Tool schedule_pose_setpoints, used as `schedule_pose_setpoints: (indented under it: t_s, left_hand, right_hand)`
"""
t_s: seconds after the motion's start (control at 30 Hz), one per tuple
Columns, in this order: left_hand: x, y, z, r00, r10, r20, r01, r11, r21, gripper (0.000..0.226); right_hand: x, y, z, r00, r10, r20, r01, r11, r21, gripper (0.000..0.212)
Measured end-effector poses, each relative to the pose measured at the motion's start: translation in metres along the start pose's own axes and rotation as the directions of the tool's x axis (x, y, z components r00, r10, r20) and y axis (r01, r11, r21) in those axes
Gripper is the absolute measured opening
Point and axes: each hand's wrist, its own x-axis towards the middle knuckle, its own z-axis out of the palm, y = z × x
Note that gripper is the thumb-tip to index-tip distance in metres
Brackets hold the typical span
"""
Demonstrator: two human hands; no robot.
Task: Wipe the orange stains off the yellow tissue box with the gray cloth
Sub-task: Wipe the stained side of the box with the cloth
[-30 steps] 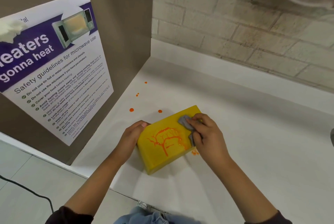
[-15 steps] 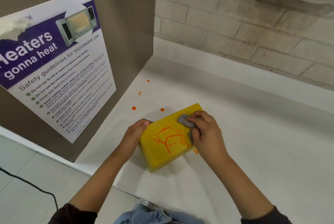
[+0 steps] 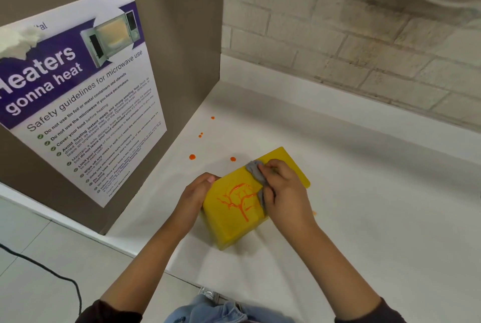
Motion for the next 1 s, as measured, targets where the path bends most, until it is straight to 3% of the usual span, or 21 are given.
schedule_pose_setpoints:
  t_s: [0.2, 0.43, 0.53, 0.67, 0.87, 1.0]
  left_hand:
    - [0.005, -0.003, -0.001, 0.998, -0.013, -0.055, 0.014, 1.000, 0.016, 0.043]
    - [0.010, -0.006, 0.000, 0.996, -0.046, -0.075, 0.050, 0.997, 0.055, 0.036]
    - [0.005, -0.006, 0.000, 0.997, -0.034, -0.066, 0.036, 0.999, 0.021, 0.037]
    - [0.013, 0.003, 0.002, 0.992, -0.100, -0.083, 0.103, 0.994, 0.024, 0.033]
    - [0.013, 0.001, 0.002, 0.991, -0.098, -0.087, 0.105, 0.992, 0.072, 0.035]
    - [0.015, 0.002, 0.004, 0.992, -0.077, -0.103, 0.085, 0.994, 0.074, 0.034]
  right_hand:
    - [-0.021, -0.003, -0.002, 0.982, -0.157, 0.102, 0.154, 0.988, 0.032, 0.036]
    - [-0.002, -0.003, 0.006, 0.999, 0.008, -0.034, -0.008, 1.000, 0.003, 0.041]
    - [-0.008, -0.012, 0.010, 0.997, -0.069, 0.036, 0.069, 0.998, 0.009, 0.046]
    - [-0.017, -0.001, -0.005, 0.966, -0.225, 0.128, 0.223, 0.974, 0.028, 0.038]
    - [0.003, 0.000, -0.001, 0.993, -0.118, 0.014, 0.118, 0.993, -0.013, 0.042]
    - [-0.005, -0.012, 0.012, 0.985, -0.158, 0.069, 0.155, 0.987, 0.052, 0.043]
